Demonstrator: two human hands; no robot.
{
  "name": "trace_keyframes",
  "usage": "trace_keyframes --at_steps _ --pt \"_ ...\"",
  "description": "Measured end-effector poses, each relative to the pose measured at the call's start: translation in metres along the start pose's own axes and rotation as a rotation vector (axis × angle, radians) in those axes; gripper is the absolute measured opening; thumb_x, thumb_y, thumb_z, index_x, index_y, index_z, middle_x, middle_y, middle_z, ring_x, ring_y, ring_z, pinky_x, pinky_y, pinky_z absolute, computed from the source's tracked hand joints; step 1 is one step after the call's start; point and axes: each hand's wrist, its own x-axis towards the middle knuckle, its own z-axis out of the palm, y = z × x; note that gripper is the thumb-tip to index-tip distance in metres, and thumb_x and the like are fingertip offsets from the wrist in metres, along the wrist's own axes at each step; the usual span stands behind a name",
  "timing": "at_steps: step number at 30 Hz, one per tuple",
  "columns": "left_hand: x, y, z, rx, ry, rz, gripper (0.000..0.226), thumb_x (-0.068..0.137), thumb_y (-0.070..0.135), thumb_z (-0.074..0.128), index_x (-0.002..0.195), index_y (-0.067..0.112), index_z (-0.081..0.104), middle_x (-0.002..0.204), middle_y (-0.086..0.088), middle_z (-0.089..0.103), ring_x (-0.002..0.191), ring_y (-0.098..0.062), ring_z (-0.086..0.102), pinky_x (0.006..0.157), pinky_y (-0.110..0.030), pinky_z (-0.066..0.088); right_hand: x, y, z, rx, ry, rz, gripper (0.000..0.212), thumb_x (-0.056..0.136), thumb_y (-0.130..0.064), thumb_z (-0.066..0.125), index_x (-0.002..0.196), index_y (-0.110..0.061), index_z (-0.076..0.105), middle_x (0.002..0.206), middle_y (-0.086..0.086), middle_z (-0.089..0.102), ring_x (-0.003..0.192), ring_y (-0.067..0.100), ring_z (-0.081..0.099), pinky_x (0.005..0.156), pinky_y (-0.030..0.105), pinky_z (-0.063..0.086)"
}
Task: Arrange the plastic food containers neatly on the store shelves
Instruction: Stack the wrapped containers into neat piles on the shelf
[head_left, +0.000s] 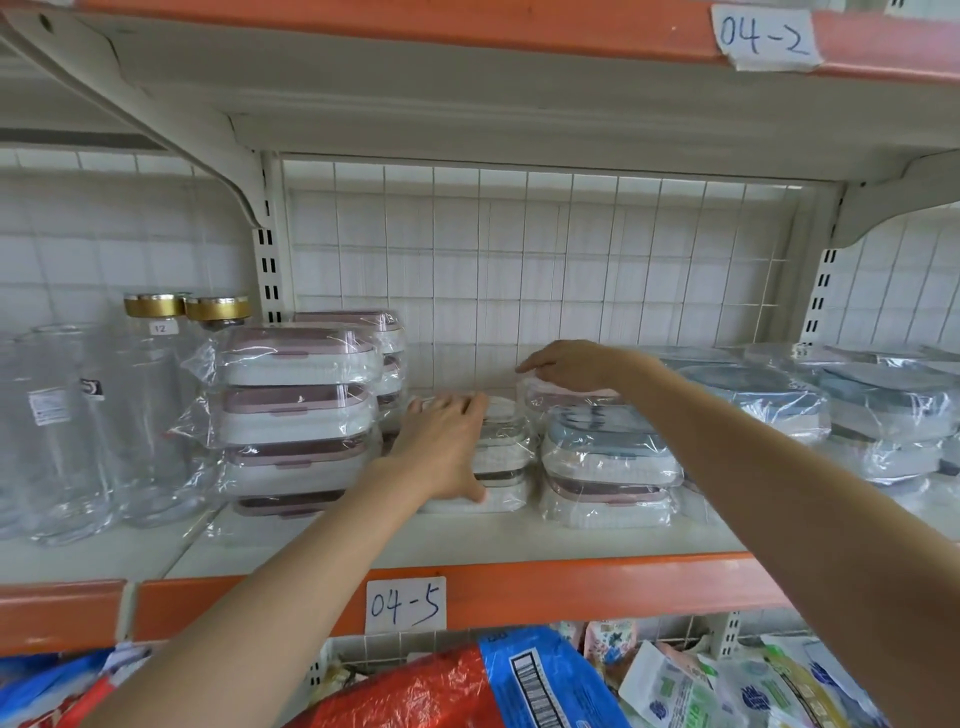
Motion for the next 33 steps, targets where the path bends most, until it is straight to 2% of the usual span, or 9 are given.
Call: trace_keyframes --at_steps 4,7,12,17,21,25,29,31,33 --pt "0.002 -0.001 0.002 -0.011 0.019 -0.006 0.093 0.069 0.047 0.076 0.139 0.012 0.026 0.140 -0.005 0.041 0.129 -0.025 0.038 0.108 -0.044 0.028 0.007 -0.005 0.003 -0.113 -0.178 0.033 0.040 0.103 -0.024 0.031 0.142 -0.018 0.040 0.148 -0.002 0.039 0.134 0.019 0.036 0.109 0.029 0.023" --pt "0.005 0.000 0.004 -0.009 0.030 -0.014 0.089 0.069 0.046 0.077 0.136 0.012 0.028 0.138 -0.006 0.043 0.127 -0.026 0.039 0.106 -0.043 0.030 0.005 0.001 0.002 -0.170 -0.164 0.023 0.038 0.103 -0.025 0.029 0.137 -0.021 0.045 0.143 -0.002 0.044 0.128 0.018 0.042 0.107 0.030 0.025" --pt "0.018 -0.001 0.009 -0.007 0.037 -0.018 0.086 0.069 0.044 0.077 0.133 0.012 0.031 0.136 -0.008 0.044 0.126 -0.027 0.039 0.104 -0.041 0.031 0.006 0.010 0.002 -0.166 -0.154 0.013 0.034 0.102 -0.028 0.033 0.131 -0.027 0.050 0.138 -0.004 0.048 0.099 0.010 0.042 0.087 0.023 0.026" --pt "0.037 -0.002 0.015 -0.012 0.027 -0.038 0.086 0.066 0.046 0.079 0.131 0.013 0.033 0.133 -0.007 0.047 0.124 -0.028 0.041 0.102 -0.042 0.032 0.013 0.018 0.007 -0.140 -0.132 0.038 0.034 0.099 -0.030 0.038 0.131 -0.032 0.049 0.137 -0.002 0.050 0.094 0.011 0.044 0.095 0.028 0.032" --pt "0.054 -0.008 0.019 -0.040 0.019 -0.043 0.087 0.064 0.045 0.080 0.131 0.013 0.035 0.133 -0.007 0.047 0.124 -0.028 0.041 0.103 -0.043 0.031 0.016 0.022 0.011 -0.049 -0.110 0.104 0.045 0.095 -0.032 0.046 0.137 -0.039 0.034 0.128 0.005 0.055 0.101 0.021 0.057 0.099 0.040 0.041" --pt "0.069 -0.014 0.025 -0.055 0.010 -0.083 0.090 0.064 0.045 0.081 0.134 0.014 0.033 0.139 -0.007 0.043 0.129 -0.027 0.038 0.108 -0.045 0.028 0.016 0.024 0.014 0.004 -0.077 0.130 0.040 0.092 -0.034 0.050 0.128 -0.027 0.036 0.107 0.005 0.059 0.083 0.018 0.056 0.081 0.036 0.047" --pt "0.079 -0.019 0.027 -0.062 -0.002 -0.091 0.093 0.065 0.045 0.081 0.138 0.015 0.031 0.143 -0.006 0.038 0.133 -0.026 0.033 0.111 -0.043 0.024 0.016 0.026 0.017 -0.009 -0.064 0.113 0.021 0.093 -0.033 0.049 0.103 -0.020 0.037 0.085 0.001 0.051 0.069 0.013 0.046 0.060 0.028 0.036" --pt "0.079 -0.019 0.027 -0.055 0.010 -0.108 0.092 0.067 0.045 0.079 0.139 0.017 0.030 0.145 -0.006 0.031 0.135 -0.027 0.025 0.111 -0.044 0.021 0.013 0.024 0.016 -0.009 -0.064 0.109 0.018 0.094 -0.032 0.047 0.101 -0.019 0.037 0.084 0.001 0.052 0.069 0.013 0.045 0.058 0.027 0.034" --pt "0.077 -0.018 0.025 -0.055 -0.011 -0.142 0.092 0.069 0.046 0.077 0.141 0.018 0.027 0.142 -0.009 0.025 0.134 -0.028 0.021 0.110 -0.045 0.020 0.008 0.021 0.012 -0.009 -0.087 0.112 0.020 0.095 -0.036 0.046 0.104 -0.019 0.041 0.099 0.004 0.056 0.078 0.017 0.050 0.068 0.031 0.040"
